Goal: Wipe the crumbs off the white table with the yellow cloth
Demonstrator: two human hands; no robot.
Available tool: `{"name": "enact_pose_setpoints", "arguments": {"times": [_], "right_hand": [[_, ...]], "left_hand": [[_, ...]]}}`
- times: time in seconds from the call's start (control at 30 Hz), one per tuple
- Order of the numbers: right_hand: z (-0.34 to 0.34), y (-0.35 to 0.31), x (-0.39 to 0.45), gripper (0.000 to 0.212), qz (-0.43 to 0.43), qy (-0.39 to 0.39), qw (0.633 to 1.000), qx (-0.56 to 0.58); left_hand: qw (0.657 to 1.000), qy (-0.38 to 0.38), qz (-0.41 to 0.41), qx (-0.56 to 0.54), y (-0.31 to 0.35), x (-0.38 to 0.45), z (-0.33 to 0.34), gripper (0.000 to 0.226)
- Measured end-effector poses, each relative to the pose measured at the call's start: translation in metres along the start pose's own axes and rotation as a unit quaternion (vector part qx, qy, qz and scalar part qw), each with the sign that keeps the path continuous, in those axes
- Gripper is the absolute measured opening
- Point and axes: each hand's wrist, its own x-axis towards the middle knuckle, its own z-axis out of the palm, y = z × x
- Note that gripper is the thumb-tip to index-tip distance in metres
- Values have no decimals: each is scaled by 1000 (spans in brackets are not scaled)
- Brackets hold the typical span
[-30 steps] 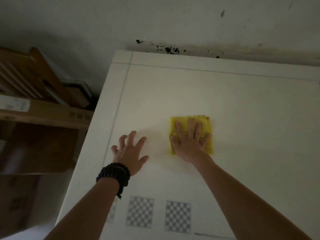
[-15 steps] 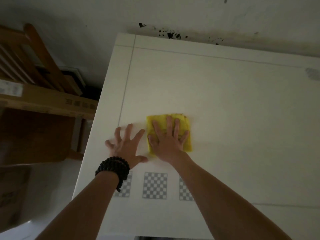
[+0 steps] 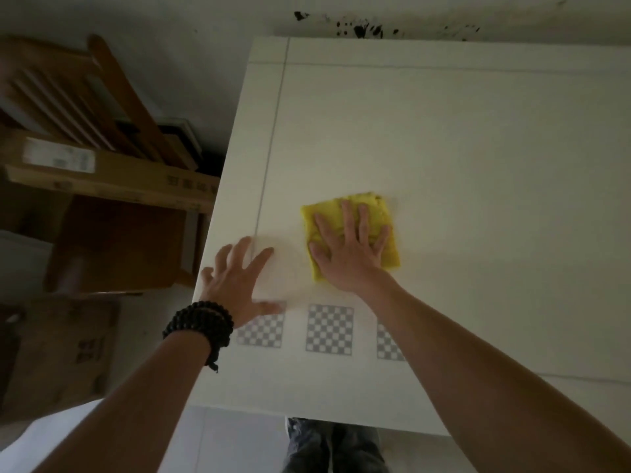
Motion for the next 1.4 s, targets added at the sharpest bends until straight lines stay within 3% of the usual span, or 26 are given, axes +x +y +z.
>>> {"name": "enact_pose_setpoints", "arguments": {"times": [0.63,0.97,1.23,1.4], "right_hand": [[108,-114,-155,63,57,10,998,12],[106,-138,-154,61,99,10,994,50],[96,-140,-159,65,84,-30,992,89],[19,-118,-200,67,6,158,962,222]], "left_hand": [[995,-7,87,-51,-67,-118,66,126],[992,44,100,-62,-70,-120,78,116],[995,-6,86,-41,-67,-122,57,108],[962,85,171,-196,-36,-133,-31,105]]}}
